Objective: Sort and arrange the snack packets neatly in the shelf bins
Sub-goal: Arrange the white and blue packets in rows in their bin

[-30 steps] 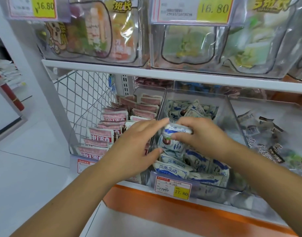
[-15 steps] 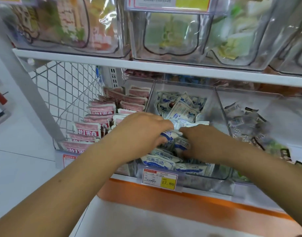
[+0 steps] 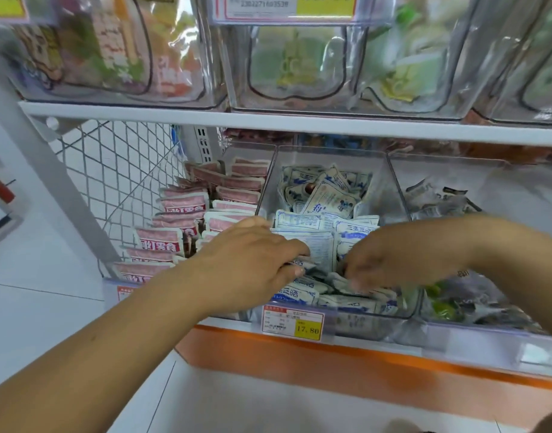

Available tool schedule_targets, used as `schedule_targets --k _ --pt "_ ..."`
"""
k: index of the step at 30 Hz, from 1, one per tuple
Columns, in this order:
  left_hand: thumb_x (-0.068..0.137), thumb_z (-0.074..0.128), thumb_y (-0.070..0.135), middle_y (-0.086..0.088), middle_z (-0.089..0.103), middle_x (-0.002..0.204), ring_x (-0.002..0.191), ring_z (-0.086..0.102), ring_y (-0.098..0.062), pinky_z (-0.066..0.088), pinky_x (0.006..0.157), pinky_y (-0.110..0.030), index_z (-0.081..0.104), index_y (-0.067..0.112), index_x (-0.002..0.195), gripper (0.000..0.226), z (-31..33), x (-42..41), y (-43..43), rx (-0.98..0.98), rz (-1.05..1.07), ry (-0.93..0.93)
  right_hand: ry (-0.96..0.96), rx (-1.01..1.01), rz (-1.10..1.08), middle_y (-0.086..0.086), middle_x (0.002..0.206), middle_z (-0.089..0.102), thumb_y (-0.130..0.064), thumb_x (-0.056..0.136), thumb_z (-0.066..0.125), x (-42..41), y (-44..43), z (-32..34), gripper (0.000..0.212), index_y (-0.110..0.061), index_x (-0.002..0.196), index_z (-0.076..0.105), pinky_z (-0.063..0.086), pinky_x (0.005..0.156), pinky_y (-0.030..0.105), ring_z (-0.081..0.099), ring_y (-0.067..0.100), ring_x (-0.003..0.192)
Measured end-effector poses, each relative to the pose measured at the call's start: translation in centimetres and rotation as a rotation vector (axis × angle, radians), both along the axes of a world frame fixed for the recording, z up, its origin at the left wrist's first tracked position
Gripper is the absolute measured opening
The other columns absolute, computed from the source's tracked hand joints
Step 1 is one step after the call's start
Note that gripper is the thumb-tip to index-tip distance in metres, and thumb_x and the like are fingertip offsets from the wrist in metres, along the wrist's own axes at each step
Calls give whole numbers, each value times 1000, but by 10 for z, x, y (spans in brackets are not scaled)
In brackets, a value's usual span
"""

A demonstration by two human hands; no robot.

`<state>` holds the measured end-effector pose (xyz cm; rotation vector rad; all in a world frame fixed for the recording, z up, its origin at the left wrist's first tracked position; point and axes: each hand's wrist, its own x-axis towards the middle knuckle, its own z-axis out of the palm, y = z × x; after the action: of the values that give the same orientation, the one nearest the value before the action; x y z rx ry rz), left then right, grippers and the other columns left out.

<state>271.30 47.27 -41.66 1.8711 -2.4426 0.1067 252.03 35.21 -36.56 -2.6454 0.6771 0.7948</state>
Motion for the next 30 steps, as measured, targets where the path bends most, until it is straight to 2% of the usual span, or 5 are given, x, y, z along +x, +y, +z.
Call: schedule_targets --k 6,13,20,24,30 --pt "90 1 55 15 67 104 103 57 -7 6 106 -20 46 41 129 61 -4 1 -1 10 33 -20 -328 -161 -175 -5 105 61 -38 85 70 54 -18 -36 37 -20 115 56 41 75 26 56 15 93" --pt "102 18 46 6 67 84 84 53 -19 28 99 -31 48 37 124 38 -3 0 -14 93 72 -81 -646 -204 -393 -4 90 51 -31 85 70 40 -33 -26 24 -14 94 56 31 61 26 45 15 79" --pt "88 50 62 15 58 120 113 43 -10 36 98 -27 48 37 131 50 3 0 -15 65 183 196 -970 327 -677 -4 116 58 -14 83 73 11 -29 -18 54 -32 130 53 51 62 16 63 13 97" --pt "78 71 50 17 41 121 112 38 1 34 95 -15 48 30 126 58 -1 -4 -1 -238 201 450 -1057 723 -825 8 93 70 -6 88 63 16 -15 -16 16 -7 103 69 53 54 19 68 10 66" --pt "92 62 28 18 62 102 91 57 -3 43 73 -18 59 33 122 31 6 0 -11 -247 296 682 -941 823 -748 13 91 73 -67 77 52 15 -5 -14 68 -9 108 68 57 81 33 69 24 84"
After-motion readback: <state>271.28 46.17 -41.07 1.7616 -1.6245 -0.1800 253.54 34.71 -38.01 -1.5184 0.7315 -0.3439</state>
